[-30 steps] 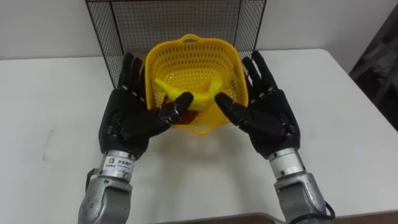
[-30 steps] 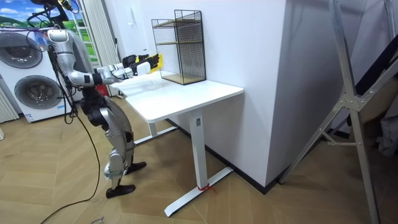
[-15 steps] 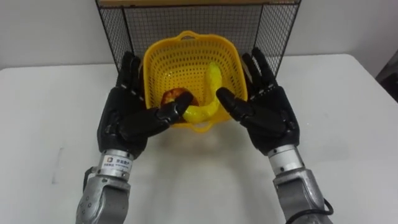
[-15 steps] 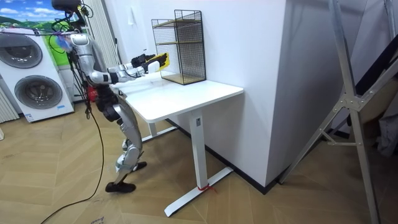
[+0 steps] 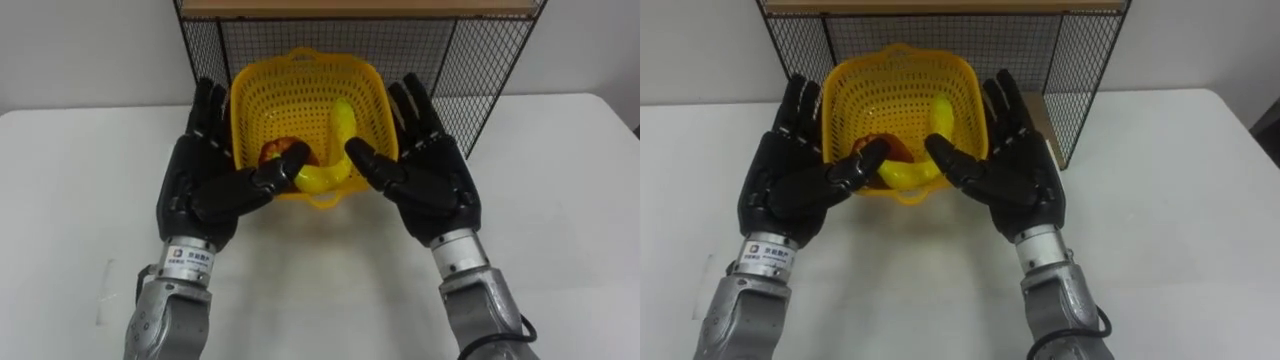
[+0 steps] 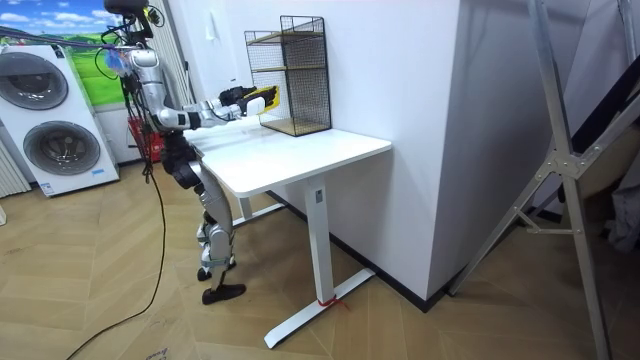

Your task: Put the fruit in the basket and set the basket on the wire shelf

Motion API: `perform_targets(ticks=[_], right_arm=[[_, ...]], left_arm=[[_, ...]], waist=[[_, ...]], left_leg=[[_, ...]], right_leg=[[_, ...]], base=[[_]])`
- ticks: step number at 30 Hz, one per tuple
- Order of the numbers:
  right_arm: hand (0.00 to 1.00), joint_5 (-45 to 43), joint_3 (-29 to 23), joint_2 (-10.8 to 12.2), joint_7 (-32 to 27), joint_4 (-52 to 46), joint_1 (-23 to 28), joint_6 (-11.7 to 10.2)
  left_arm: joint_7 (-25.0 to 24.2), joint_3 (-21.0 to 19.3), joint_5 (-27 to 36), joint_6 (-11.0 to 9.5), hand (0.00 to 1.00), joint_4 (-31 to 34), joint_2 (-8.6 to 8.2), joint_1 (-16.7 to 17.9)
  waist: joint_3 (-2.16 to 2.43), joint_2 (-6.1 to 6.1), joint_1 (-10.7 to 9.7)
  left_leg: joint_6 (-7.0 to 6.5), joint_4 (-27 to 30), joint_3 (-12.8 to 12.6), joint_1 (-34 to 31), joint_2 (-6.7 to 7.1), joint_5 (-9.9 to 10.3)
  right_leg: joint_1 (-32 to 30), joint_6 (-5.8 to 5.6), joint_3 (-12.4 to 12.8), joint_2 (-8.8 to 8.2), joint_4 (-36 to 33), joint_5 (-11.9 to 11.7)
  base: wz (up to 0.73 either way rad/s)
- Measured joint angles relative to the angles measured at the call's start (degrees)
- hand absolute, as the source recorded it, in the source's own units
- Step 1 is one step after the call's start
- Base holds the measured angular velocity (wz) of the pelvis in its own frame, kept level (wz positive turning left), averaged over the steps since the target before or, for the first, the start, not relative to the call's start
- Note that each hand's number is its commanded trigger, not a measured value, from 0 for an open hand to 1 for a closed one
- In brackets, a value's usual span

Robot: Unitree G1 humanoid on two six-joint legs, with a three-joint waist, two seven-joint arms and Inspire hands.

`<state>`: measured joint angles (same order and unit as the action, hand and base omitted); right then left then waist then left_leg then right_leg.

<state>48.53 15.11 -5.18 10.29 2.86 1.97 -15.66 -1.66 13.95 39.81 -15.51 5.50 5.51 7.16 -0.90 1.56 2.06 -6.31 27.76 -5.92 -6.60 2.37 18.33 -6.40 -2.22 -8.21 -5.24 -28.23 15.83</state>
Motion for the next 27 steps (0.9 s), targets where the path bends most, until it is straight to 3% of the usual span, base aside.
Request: perform_targets(ticks=[6,20,27], right_arm=[[0.00,0.00,-0.01,0.15,-0.09,0.02,-0.15,-0.97],[0.00,0.00,-0.08,0.25,-0.23,0.99,-0.17,-0.79],[0.00,0.91,-0.03,0.29,-1.17,6.74,-1.61,1.05]], left_arm=[[0.00,0.02,-0.11,-0.02,0.00,0.00,-0.15,-0.53],[0.72,0.26,-0.32,0.27,0.00,-0.96,-0.10,-0.75],[3.90,0.80,-5.27,2.74,0.00,-3.75,-0.38,-3.12]], waist=[[-0.07,-0.31,-0.37],[-0.28,-0.99,-0.67],[-0.23,-1.27,-0.88]], left_leg=[[0.92,-2.39,0.36,1.53,-1.74,-1.13],[1.70,-8.74,-0.01,4.81,-1.64,-4.47],[1.99,-9.39,0.08,6.15,-1.73,-4.69]], right_leg=[[3.57,0.87,-0.67,2.35,6.80,-3.58],[6.14,1.59,-0.70,2.86,11.88,-6.08],[7.44,1.86,-0.70,3.11,12.60,-6.30]], base=[[-0.04],[-0.01],[0.00]])
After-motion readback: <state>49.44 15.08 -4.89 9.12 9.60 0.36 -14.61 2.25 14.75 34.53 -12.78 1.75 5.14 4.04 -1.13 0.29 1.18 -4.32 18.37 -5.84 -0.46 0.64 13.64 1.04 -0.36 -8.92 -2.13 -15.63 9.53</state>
